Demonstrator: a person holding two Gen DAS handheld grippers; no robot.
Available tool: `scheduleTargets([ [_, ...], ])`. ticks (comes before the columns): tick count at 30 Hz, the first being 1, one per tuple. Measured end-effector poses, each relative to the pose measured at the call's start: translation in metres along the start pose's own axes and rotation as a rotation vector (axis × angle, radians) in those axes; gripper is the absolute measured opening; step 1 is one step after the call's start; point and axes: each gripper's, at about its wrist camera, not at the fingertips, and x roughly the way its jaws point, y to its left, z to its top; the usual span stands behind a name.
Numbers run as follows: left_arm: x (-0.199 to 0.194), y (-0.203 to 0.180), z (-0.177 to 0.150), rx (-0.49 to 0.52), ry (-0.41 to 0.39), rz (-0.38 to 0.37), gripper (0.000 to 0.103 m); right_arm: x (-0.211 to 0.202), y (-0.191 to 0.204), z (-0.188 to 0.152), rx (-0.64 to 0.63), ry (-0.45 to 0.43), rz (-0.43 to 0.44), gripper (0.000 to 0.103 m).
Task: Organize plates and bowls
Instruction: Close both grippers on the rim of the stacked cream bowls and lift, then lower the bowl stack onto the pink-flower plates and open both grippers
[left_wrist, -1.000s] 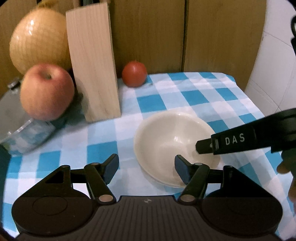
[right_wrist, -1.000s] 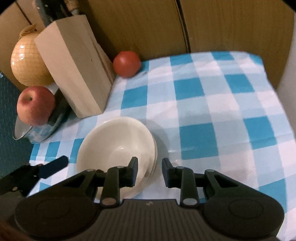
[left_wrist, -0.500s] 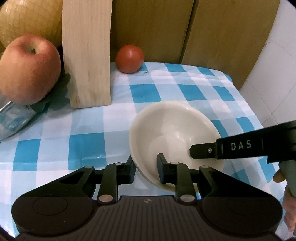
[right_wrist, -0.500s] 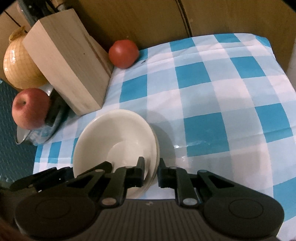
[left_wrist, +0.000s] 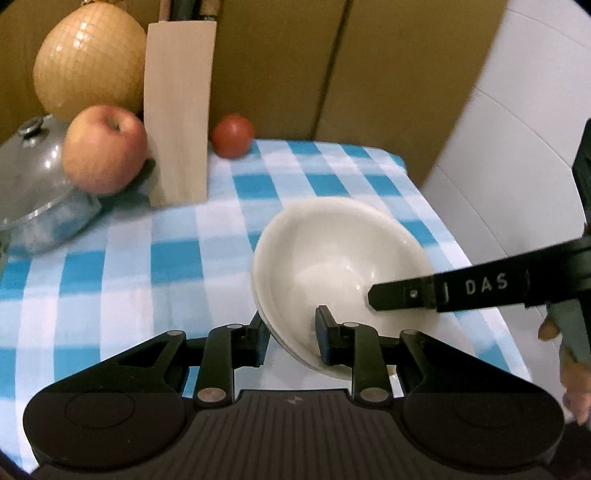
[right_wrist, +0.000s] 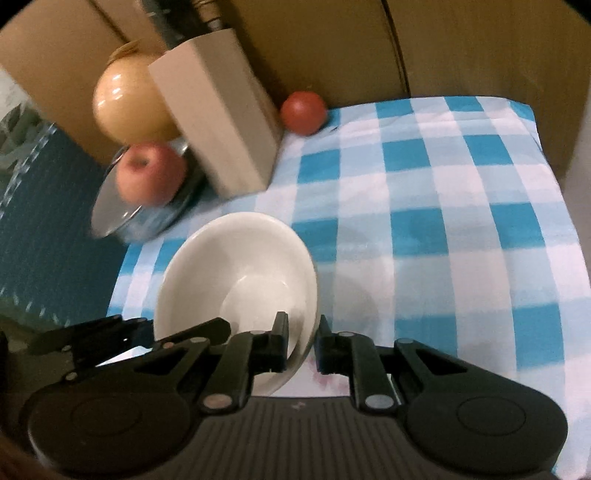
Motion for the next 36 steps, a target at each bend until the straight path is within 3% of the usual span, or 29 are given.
scheduleTargets([
  [9, -0.022, -0.013, -0.043, 0.037, 0.087, -0.047, 0.038, -0.015, 0.006, -0.052, -0.020, 0.110, 0.017, 0.011],
  [17, -0.009, -0.008, -0.060, 0.007, 0.141, -0.061, 0.040, -0.002, 0.002, -0.067, -0.007, 0.168, 0.002, 0.013],
  [18, -0.010, -0.008, -0.061, 0.005, 0.138, -0.061, 0.044, -0.001, 0.002, -0.068, -0.005, 0.171, -0.002, 0.013],
  [22, -0.020, -0.007, -0.063, 0.012, 0.084, -0.021, 0.068, -0.006, 0.003, -0.071, -0.039, 0.128, -0.060, 0.020],
  [28, -0.047, -0.005, -0.075, -0.011, -0.011, 0.027, 0.073, -0.034, 0.001, -0.089, -0.043, 0.026, -0.073, 0.024],
  [33, -0.074, -0.022, -0.094, 0.027, -0.123, 0.088, 0.082, -0.062, 0.007, -0.119, -0.057, -0.069, -0.080, 0.026],
  [36, -0.083, -0.035, -0.106, 0.060, -0.165, 0.131, 0.085, -0.070, 0.014, -0.138, -0.050, -0.082, -0.064, 0.026],
])
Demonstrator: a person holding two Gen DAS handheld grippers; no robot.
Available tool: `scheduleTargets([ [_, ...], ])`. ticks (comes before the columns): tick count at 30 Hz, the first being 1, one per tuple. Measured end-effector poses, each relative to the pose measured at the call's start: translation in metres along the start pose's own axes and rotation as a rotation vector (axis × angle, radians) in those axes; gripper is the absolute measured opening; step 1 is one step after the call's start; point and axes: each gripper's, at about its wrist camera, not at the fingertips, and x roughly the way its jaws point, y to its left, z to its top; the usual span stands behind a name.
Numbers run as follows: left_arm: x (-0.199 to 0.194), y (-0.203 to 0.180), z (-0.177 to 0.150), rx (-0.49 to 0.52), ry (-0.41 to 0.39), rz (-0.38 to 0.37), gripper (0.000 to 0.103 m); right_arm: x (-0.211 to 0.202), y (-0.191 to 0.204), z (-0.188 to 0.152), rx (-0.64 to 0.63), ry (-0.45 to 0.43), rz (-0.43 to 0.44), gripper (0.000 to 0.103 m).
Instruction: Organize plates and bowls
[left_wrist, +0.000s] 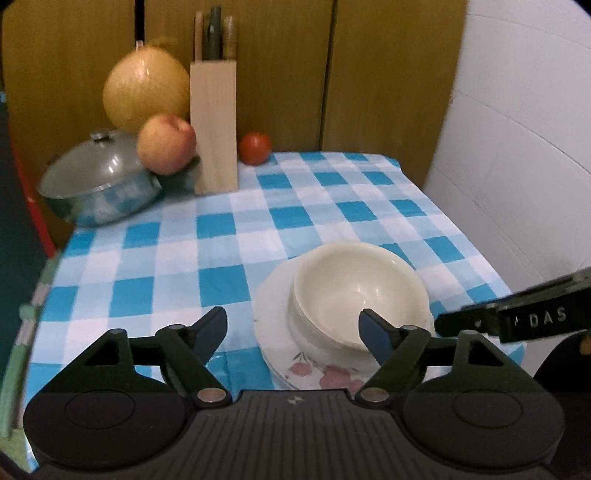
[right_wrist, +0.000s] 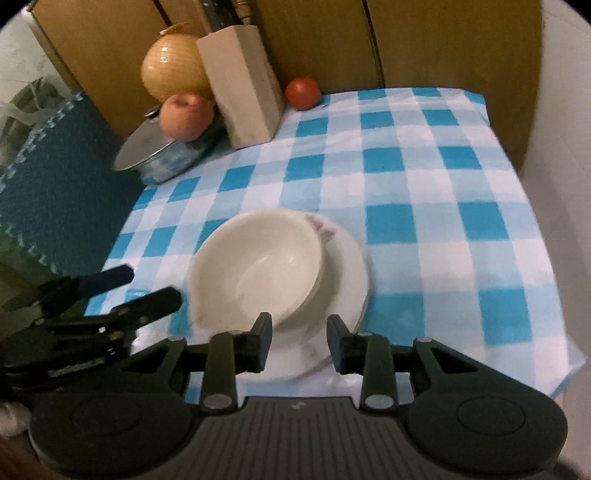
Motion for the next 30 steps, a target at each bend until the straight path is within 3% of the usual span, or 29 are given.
scheduleTargets([
  [5, -0.011, -0.001, -0.017, -0.054, -0.021, -0.004, 0.087, -0.011, 0.013, -0.026, -0.018, -0.061, -0.059, 0.026],
  [16, 0.012, 0.002, -0.052, -0.141, 0.131, 0.025, 0.087, 0.000, 0.016, -0.053, 0.026, -0.057, -0.115, 0.026],
  [30, 0.015, -0.011, -0.062, -0.170, 0.135, 0.035, 0.090, 0.003, 0.021, -0.070, 0.022, -0.081, -0.158, 0.029],
])
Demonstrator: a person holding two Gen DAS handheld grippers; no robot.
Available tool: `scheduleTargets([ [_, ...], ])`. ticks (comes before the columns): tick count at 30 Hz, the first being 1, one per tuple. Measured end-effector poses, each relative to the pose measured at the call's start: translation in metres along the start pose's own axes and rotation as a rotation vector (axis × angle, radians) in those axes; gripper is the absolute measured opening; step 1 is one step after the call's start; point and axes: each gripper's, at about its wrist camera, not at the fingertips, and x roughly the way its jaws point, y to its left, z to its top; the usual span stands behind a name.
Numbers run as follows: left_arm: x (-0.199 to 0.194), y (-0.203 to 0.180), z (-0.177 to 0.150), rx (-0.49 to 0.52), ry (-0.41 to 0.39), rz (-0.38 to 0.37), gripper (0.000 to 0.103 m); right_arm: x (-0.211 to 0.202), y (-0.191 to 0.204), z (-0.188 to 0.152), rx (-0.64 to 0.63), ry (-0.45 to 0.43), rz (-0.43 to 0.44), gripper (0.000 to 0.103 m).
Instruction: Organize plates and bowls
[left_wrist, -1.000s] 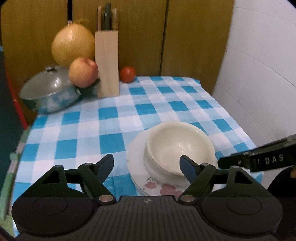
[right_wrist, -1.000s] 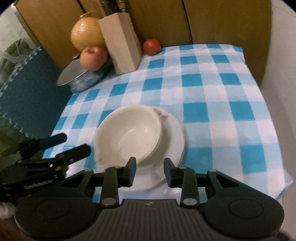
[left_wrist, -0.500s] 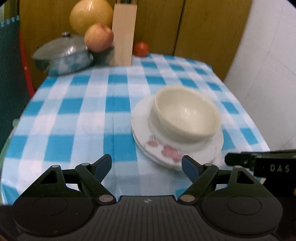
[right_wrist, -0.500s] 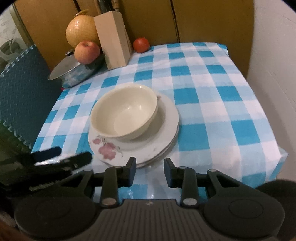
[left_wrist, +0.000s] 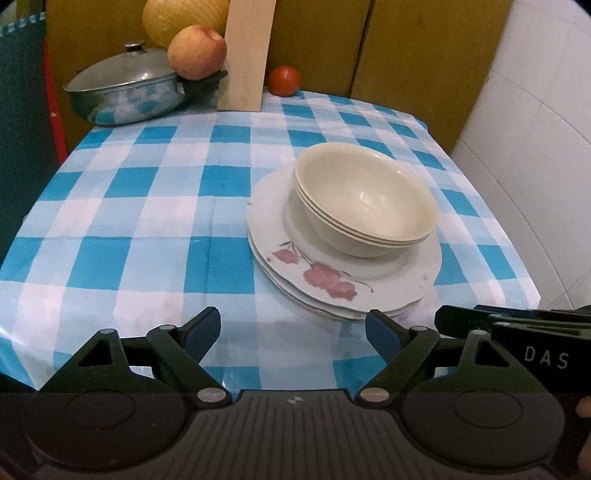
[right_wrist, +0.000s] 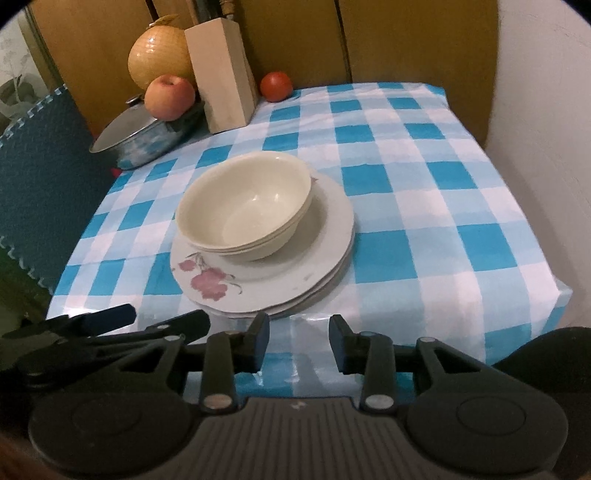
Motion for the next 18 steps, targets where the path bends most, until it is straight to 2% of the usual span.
scheduleTargets([
  [6, 0.000, -0.001, -0.001, 0.005, -0.002, 0.006, 0.089, 0.000, -0.004, -0.003, 0.022, -0.008, -0.007, 0.029],
  [11, -0.003, -0.006, -0.001, 0.038, -0.026, 0.047, 0.088, 0.002, -0.004, -0.004, 0.033, -0.006, 0.000, 0.029],
  [18, -0.007, -0.010, 0.000, 0.067, -0.055, 0.063, 0.086, 0.001, -0.005, -0.004, 0.036, -0.012, 0.007, 0.029],
])
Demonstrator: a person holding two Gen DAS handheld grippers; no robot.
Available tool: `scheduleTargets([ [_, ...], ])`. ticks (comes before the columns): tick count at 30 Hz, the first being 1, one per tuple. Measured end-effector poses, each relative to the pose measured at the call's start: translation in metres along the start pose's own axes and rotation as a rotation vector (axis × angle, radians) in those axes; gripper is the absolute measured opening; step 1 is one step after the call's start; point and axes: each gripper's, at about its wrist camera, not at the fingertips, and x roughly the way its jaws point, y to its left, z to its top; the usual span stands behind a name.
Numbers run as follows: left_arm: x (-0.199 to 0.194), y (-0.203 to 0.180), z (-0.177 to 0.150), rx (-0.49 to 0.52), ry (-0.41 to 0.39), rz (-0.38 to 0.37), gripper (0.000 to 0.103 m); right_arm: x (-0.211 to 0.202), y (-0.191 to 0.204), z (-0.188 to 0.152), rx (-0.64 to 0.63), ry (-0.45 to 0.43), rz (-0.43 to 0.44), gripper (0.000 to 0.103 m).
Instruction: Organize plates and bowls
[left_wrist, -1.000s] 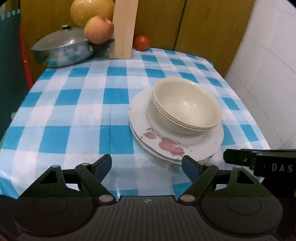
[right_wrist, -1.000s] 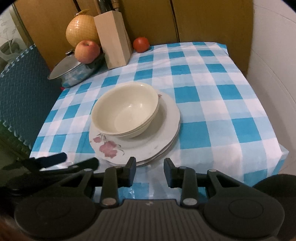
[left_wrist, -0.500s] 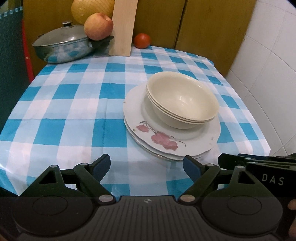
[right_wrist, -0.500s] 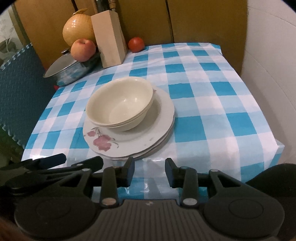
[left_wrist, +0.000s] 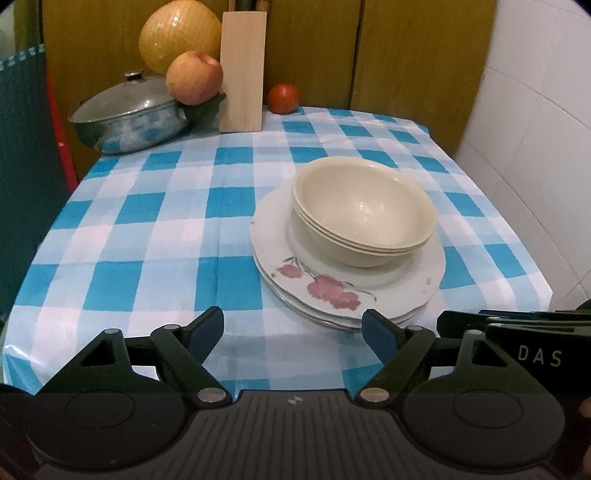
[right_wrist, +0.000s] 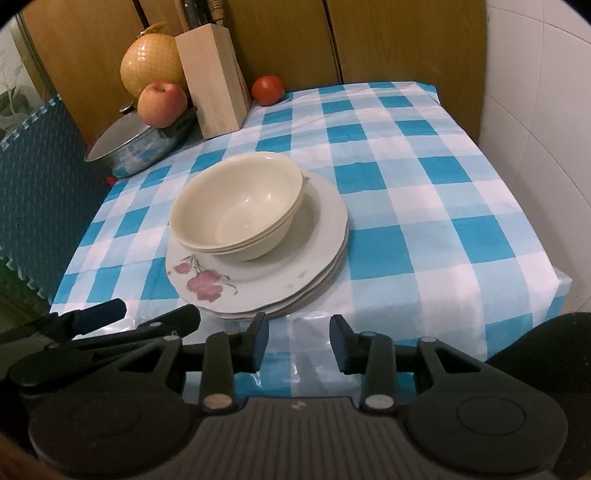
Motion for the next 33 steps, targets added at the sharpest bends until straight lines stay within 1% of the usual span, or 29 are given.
scheduleTargets([
  [9, -0.001, -0.002, 0.001, 0.015, -0.010, 0.021, 0.086, 0.000, 0.001, 0.000, -0.001, -0.001, -0.001, 0.029],
  [22, -0.003, 0.002, 0.002, -0.005, -0.008, -0.001, 0.087, -0.004, 0.001, 0.001, 0.002, -0.021, 0.004, 0.029],
  [26, -0.008, 0.000, 0.002, -0.005, -0.035, 0.000, 0.087, -0.009, 0.000, 0.001, 0.009, -0.038, 0.016, 0.029],
  [29, -0.013, -0.003, 0.003, 0.004, -0.057, 0.020, 0.089, -0.012, 0.000, 0.001, 0.013, -0.051, 0.021, 0.029],
  [33, -0.019, -0.009, 0.003, 0.039, -0.093, 0.080, 0.091, -0.014, 0.000, 0.001, 0.015, -0.059, 0.025, 0.029],
])
